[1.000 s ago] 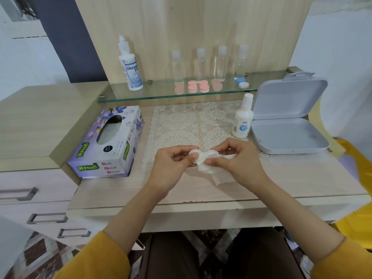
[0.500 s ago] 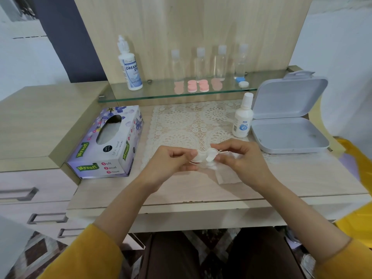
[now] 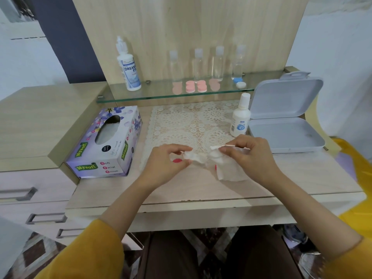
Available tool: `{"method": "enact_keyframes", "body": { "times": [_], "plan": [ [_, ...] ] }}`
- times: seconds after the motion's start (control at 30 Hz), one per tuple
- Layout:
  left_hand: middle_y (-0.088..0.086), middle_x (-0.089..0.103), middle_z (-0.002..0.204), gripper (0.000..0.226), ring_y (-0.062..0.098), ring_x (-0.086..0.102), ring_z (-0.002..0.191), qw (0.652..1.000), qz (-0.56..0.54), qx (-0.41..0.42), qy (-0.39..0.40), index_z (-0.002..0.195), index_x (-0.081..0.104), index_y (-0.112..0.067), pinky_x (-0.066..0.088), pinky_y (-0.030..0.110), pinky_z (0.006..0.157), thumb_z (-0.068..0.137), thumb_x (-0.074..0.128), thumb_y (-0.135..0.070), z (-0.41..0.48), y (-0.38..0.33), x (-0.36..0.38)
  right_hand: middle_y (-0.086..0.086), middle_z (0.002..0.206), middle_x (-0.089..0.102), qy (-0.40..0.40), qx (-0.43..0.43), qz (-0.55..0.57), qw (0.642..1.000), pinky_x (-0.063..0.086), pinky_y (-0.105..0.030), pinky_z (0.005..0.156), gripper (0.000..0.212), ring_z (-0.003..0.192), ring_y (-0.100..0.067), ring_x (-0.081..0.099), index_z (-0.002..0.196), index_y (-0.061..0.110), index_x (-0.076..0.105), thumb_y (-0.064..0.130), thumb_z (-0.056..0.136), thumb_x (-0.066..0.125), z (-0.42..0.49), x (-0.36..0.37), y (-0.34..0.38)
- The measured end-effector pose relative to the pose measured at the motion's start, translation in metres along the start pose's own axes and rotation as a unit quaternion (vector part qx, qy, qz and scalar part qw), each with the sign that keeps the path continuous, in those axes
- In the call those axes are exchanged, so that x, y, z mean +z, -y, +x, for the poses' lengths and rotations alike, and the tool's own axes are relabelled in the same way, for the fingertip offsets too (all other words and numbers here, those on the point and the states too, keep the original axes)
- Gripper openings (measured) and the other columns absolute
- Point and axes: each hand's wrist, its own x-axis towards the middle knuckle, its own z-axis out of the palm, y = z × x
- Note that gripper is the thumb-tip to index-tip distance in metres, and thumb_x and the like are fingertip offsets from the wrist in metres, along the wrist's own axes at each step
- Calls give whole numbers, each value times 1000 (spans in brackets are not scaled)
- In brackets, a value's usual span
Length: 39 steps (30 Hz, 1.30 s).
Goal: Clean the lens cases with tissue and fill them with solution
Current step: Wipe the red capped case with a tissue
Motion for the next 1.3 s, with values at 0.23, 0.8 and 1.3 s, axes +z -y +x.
{"method": "enact_keyframes", "body": {
  "times": [0.23, 0.8, 1.3],
  "plan": [
    [-9, 70, 97, 31, 14, 57, 94, 984, 157, 86, 4, 99, 71, -23, 41, 43, 92, 72, 63, -35, 3, 9, 12, -7, 56, 60, 31, -4, -32, 999, 35, -22, 52, 10, 53, -11, 47, 72, 13, 73, 14, 80, 69, -4, -1, -2],
    [3, 69, 80, 11, 13, 67, 69, 968, -247, -25, 36, 81, 68, -13, 52, 19, 65, 80, 66, -3, -24, -21, -2, -17, 69, 58, 95, 16, 107, 990, 41, -16, 46, 13, 57, -16, 50, 72, 10, 67, 4, 83, 63, -9, 15, 20],
    [10, 68, 75, 5, 12, 68, 68, 916, -383, -97, -64, 82, 62, 0, 55, 17, 67, 81, 61, 4, -62, -10, -39, 1, 94, 71, 38, -253, -60, 965, 48, -15, 71, 29, 83, -4, 61, 99, 14, 72, 28, 74, 71, -33, 72, 19]
  ]
}}
